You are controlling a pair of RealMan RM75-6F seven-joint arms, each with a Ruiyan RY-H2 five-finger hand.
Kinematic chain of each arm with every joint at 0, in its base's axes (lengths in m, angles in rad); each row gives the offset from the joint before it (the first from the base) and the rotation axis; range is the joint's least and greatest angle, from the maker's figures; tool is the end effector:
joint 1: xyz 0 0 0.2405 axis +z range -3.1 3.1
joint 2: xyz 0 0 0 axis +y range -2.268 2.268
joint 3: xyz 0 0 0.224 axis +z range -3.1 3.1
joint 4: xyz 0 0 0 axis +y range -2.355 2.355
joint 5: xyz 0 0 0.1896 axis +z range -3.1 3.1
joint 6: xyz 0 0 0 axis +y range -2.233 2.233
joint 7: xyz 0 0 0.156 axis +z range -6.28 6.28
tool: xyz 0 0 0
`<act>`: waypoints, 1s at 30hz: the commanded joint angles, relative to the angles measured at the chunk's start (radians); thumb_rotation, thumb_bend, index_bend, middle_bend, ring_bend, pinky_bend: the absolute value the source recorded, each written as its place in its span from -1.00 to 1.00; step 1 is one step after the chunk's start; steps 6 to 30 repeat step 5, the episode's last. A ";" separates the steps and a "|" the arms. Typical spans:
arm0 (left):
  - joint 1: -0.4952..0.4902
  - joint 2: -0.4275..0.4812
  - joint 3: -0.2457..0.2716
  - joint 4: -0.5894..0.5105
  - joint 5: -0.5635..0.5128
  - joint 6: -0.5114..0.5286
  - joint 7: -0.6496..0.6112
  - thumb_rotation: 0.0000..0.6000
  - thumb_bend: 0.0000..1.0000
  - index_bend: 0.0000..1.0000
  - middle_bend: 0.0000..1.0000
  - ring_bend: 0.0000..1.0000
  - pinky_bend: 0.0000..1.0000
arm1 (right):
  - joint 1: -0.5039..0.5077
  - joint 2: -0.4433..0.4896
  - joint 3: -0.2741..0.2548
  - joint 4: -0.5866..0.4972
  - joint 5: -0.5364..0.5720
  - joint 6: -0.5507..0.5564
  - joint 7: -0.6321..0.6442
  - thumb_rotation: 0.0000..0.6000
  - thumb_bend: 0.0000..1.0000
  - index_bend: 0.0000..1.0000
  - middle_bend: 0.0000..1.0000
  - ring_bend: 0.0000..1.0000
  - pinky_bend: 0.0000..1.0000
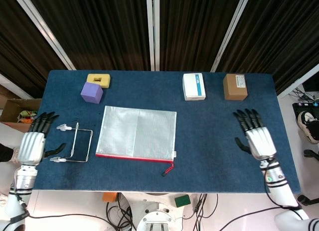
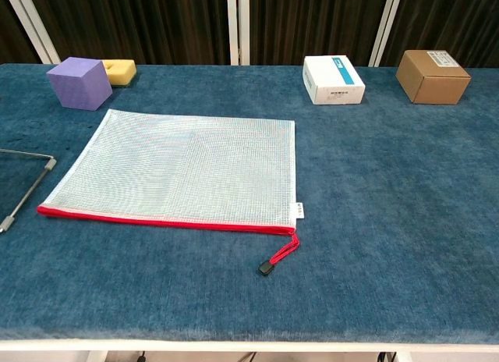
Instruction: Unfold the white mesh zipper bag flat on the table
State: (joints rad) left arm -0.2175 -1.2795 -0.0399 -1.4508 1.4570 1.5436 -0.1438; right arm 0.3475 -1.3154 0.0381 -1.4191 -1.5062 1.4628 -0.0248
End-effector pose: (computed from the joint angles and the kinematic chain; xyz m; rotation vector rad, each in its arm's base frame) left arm -0.2642 0.2247 0.1403 -1.3416 -0.9145 -1.1245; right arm -0.2325 -0.2569 0.1174 1.5518 -0.7372 1.0650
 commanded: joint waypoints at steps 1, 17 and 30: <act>0.045 0.042 0.013 -0.015 -0.023 0.023 0.020 1.00 -0.66 -0.68 -0.82 -0.93 -0.75 | -0.084 0.081 -0.002 -0.050 0.044 0.059 0.057 1.00 -0.38 -0.85 -0.81 -1.00 -1.00; 0.093 0.081 0.032 -0.026 -0.038 0.038 0.033 1.00 -0.66 -0.64 -0.81 -0.93 -0.75 | -0.157 0.114 -0.015 -0.062 0.056 0.118 0.103 1.00 -0.36 -0.88 -0.81 -1.00 -1.00; 0.093 0.081 0.032 -0.026 -0.038 0.038 0.033 1.00 -0.66 -0.64 -0.81 -0.93 -0.75 | -0.157 0.114 -0.015 -0.062 0.056 0.118 0.103 1.00 -0.36 -0.88 -0.81 -1.00 -1.00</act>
